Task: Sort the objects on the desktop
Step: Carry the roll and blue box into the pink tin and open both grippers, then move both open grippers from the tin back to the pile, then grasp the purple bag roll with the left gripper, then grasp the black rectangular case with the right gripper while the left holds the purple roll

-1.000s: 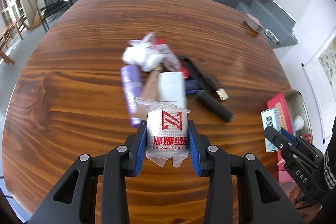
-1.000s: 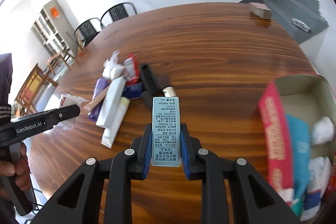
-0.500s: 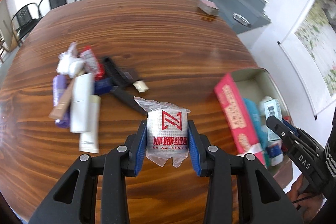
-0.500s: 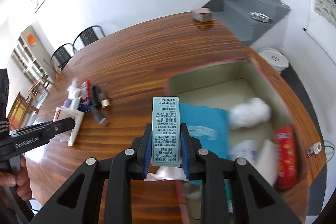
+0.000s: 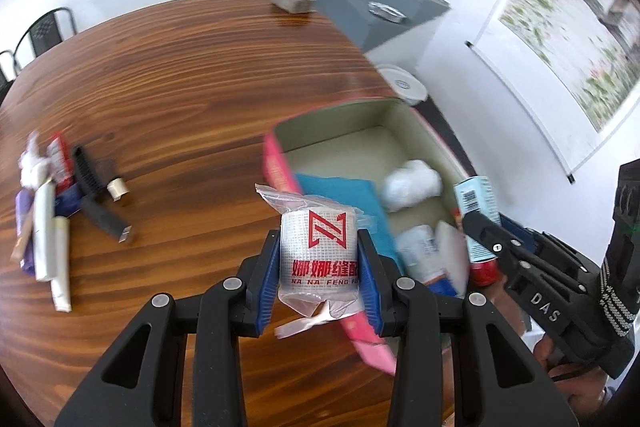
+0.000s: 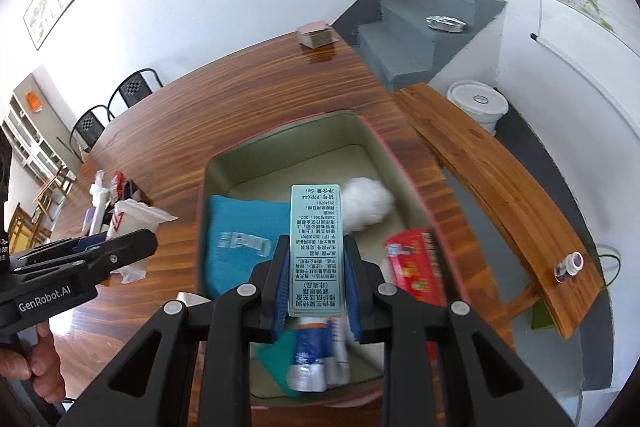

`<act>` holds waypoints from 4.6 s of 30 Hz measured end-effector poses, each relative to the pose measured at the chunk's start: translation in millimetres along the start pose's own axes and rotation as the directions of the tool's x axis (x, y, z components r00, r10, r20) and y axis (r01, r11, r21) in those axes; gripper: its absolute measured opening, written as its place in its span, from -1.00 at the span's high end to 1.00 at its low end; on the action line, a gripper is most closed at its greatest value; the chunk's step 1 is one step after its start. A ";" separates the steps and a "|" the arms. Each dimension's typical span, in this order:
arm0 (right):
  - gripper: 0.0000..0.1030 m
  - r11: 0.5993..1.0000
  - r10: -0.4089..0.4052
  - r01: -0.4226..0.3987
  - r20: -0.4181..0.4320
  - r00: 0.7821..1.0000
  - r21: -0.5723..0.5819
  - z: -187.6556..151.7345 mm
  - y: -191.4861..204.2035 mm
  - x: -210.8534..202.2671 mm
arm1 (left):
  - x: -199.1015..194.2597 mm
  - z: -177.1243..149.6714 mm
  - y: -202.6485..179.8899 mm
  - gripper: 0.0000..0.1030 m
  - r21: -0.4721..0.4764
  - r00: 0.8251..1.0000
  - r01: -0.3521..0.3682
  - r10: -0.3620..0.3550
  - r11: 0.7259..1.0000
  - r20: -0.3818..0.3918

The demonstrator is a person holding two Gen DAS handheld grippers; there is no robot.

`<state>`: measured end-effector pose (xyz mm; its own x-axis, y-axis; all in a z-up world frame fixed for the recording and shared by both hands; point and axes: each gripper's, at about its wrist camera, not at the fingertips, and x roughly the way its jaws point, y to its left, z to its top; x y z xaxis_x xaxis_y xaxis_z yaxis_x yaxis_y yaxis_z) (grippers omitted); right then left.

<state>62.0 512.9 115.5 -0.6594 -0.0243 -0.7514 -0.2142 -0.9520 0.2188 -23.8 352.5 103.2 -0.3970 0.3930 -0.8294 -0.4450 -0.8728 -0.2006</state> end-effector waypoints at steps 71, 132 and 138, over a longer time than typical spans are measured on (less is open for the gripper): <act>0.05 0.975 0.154 -0.171 -0.119 0.981 -0.145 -19.7 184.8 51.7 | -66.6 -52.3 292.2 -0.12 -0.468 0.965 -0.252 0.257 0.847 -0.053; 0.05 0.919 0.109 -0.204 -0.282 0.953 -0.337 -14.6 293.0 172.3 | -22.6 -56.9 388.8 0.32 -0.333 0.957 -0.288 0.260 0.898 -0.128; 0.27 0.915 0.081 -0.178 -0.268 0.960 -0.363 -15.4 294.5 171.2 | -13.7 -47.9 382.0 0.36 -0.339 0.951 -0.309 0.279 0.889 -0.134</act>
<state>-102.9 223.7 41.7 -0.4568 -0.1822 -0.8707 0.1834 -0.9771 0.1082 -149.9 -0.2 12.9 -0.3944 0.0911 -0.9144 -0.0007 -0.9951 -0.0989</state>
